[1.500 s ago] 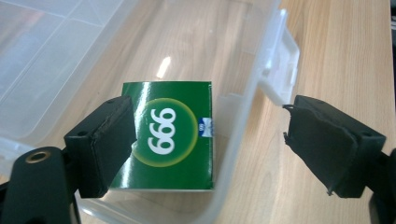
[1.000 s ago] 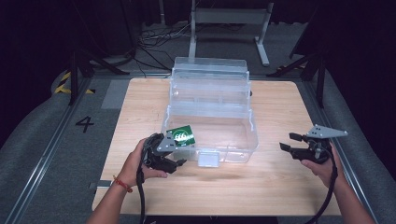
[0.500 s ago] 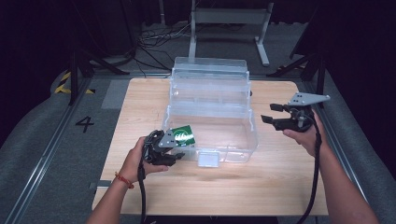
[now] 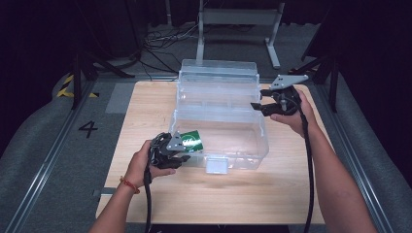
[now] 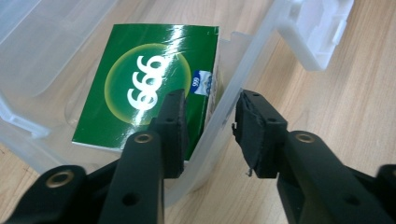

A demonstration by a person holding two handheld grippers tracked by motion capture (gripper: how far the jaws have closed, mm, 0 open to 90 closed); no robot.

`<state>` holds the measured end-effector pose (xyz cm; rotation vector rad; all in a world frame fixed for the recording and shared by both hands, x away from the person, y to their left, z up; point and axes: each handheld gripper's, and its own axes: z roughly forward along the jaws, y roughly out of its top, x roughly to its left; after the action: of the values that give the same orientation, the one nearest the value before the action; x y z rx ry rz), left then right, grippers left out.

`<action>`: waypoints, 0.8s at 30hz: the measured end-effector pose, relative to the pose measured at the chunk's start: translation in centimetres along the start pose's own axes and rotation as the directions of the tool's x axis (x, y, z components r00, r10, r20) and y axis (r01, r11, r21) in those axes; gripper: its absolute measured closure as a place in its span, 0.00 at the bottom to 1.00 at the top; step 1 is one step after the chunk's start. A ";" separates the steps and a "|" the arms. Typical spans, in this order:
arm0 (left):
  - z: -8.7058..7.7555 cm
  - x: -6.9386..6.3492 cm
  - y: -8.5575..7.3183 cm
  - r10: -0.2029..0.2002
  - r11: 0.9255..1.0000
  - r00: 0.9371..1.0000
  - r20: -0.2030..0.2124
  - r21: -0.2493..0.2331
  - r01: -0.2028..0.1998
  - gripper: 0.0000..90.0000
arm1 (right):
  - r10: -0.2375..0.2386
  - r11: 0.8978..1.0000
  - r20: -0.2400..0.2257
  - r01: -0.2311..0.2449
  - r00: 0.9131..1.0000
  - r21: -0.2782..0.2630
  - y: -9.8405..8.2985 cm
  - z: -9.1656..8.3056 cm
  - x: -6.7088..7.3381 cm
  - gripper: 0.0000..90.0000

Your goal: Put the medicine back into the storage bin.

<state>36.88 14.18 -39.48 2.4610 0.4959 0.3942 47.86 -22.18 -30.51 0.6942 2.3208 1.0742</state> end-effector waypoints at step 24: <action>0.1 0.7 -0.6 -0.012 0.999 0.998 0.062 -0.044 0.015 0.74 | -0.016 0.997 -0.041 0.019 0.999 0.078 1.5 3.9 -2.7 0.54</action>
<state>37.39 14.87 -39.81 2.4174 0.4726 0.3198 52.62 -20.89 -30.99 0.6865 2.4099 1.0031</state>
